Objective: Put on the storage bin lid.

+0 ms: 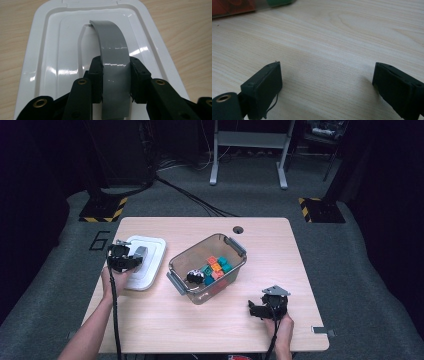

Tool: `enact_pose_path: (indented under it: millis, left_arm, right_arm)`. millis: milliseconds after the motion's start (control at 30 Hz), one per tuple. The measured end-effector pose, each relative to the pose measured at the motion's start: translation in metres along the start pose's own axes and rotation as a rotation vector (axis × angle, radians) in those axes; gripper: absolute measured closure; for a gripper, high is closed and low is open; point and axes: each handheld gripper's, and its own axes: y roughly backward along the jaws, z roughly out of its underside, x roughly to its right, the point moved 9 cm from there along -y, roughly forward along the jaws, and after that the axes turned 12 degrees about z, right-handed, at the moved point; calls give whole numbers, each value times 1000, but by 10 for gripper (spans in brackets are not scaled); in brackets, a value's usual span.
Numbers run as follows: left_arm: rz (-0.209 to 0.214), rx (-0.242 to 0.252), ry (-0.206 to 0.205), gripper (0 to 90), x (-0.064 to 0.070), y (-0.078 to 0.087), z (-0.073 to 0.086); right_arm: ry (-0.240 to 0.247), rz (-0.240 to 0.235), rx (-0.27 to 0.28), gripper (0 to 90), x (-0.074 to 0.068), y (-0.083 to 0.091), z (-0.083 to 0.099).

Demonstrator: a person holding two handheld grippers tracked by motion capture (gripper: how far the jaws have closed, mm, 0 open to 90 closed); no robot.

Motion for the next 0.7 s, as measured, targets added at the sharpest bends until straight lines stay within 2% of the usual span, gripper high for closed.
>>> enact_pose_path:
  millis: [133,300,367,400,433,533,633,700]
  left_arm:
    - [9,2,-18,672,4,12,-1]
    - [30,32,-39,672,11,27,-6]
    - [30,32,-46,672,13,29,-8]
    - [34,13,-61,672,12,31,-8]
    - [33,23,-51,672,13,32,-10]
    - [33,16,-62,672,13,37,-15]
    - [31,30,-65,672,13,40,-21]
    - [32,31,-85,672,15,47,-30]
  right_arm:
    - [6,0,-1,80,0,0,0]
    - [2,-3,-2,79,0,0,0]
    - [1,-4,-2,79,0,0,0]
    - [1,-3,-3,79,0,0,0]
    - [1,-4,-5,79,0,0,0]
    - [2,-3,-4,79,0,0,0]
    - [1,-3,-4,79,0,0,0]
    - [2,-3,-4,79,0,0,0]
